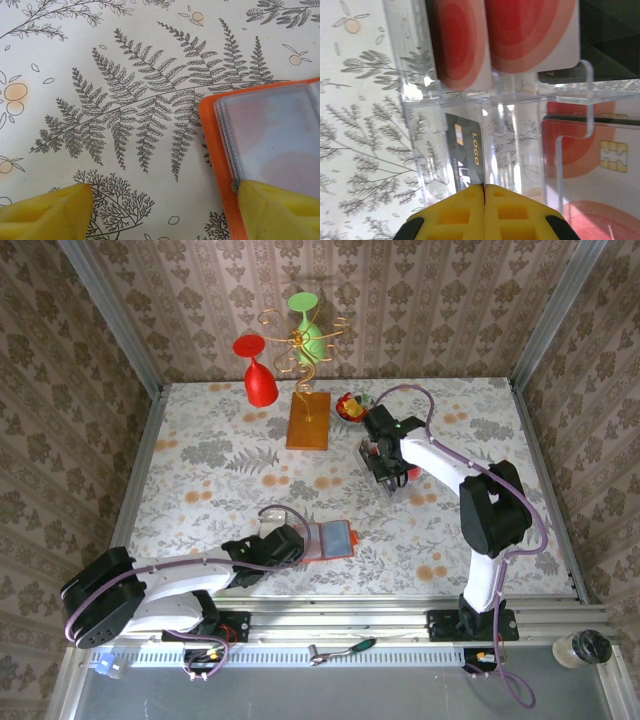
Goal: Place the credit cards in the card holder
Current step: Pick up the credit card from the storage box.
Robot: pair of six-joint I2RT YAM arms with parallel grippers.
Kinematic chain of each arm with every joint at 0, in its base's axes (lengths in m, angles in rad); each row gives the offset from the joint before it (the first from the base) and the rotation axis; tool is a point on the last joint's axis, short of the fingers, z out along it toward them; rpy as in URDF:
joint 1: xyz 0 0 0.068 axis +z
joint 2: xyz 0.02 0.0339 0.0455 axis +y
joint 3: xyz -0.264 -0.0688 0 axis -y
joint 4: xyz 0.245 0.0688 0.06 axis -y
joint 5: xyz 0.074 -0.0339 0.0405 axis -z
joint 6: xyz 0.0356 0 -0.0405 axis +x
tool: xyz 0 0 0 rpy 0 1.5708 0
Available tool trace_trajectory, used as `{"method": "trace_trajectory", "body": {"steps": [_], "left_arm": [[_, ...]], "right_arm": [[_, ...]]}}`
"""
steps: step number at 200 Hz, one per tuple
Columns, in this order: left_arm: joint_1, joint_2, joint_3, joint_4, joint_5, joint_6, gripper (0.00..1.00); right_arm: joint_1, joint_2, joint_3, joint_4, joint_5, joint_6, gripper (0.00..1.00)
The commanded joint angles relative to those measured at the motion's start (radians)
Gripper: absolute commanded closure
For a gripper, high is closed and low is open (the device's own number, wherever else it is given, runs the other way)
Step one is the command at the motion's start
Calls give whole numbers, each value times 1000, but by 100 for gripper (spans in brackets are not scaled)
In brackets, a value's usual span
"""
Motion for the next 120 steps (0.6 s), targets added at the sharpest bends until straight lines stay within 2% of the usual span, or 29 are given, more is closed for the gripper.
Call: {"method": "trace_trajectory", "body": {"steps": [1, 46, 83, 120], "left_arm": [[-10, -12, -3, -22, -23, -18, 22], [-11, -11, -4, -20, -23, -19, 22], [-11, -9, -4, -18, -23, -19, 22], [-11, -8, -2, -19, -25, -19, 22]], "right_arm": [[-4, -7, 13, -32, -93, -19, 99], [-22, -29, 15, -30, -170, -16, 100], [-27, -41, 17, -34, -176, -19, 100], [-27, -119, 11, -26, -180, -15, 100]]}}
